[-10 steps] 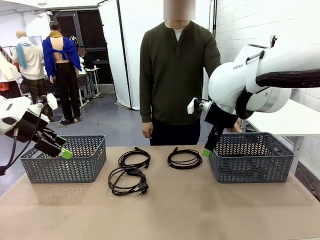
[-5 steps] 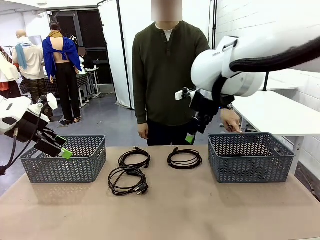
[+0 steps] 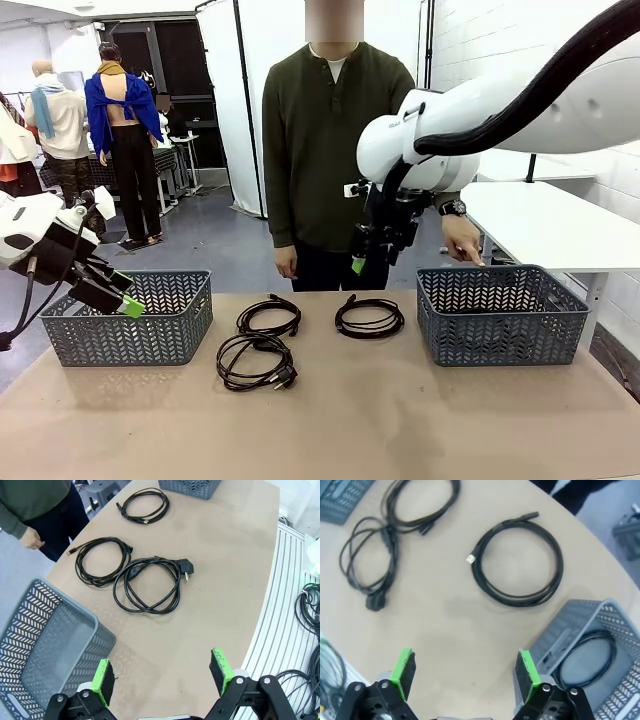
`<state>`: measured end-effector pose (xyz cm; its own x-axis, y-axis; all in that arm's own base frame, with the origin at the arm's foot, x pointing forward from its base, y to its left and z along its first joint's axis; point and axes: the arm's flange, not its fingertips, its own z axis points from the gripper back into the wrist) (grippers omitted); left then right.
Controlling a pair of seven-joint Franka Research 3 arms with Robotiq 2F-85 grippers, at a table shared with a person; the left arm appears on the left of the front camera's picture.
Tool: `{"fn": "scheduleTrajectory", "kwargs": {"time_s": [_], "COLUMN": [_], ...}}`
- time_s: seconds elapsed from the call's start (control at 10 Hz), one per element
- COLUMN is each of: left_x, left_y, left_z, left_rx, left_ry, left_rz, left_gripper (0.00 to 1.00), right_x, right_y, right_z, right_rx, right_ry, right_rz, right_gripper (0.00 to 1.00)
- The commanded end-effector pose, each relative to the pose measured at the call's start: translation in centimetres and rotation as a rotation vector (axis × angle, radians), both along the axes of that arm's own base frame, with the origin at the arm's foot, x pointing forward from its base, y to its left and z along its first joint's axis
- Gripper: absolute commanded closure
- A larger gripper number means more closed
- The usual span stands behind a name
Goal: Organize the cables according to human instructions.
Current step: Pick up a bundle of cables and place it in the basket indicated by the human.
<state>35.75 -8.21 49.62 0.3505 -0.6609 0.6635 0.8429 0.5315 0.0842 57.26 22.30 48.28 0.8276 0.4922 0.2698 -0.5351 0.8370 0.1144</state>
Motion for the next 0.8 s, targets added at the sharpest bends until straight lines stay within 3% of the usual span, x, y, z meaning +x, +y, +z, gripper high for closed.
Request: {"fn": "scheduleTrajectory", "kwargs": {"time_s": [0.0,0.3,0.7], "left_x": [0.2,0.2,0.2], "left_y": [0.3,0.3,0.3], "left_z": [-0.1,-0.1,-0.1], "left_rx": [-0.009,-0.009,-0.009], "left_ry": [0.000,0.000,0.000], "left_rz": [-0.015,-0.015,-0.015], "left_gripper": [0.00,0.00,0.00], "right_x": [2.1,2.7,2.3], "right_y": [1.7,2.2,1.6], "right_z": [-0.2,-1.1,-1.5], "right_rx": [-0.026,-0.045,-0.022], "right_ry": [0.043,0.065,0.039], "right_rz": [-0.088,-0.108,-0.106], "right_gripper": [0.00,0.00,0.00]}}
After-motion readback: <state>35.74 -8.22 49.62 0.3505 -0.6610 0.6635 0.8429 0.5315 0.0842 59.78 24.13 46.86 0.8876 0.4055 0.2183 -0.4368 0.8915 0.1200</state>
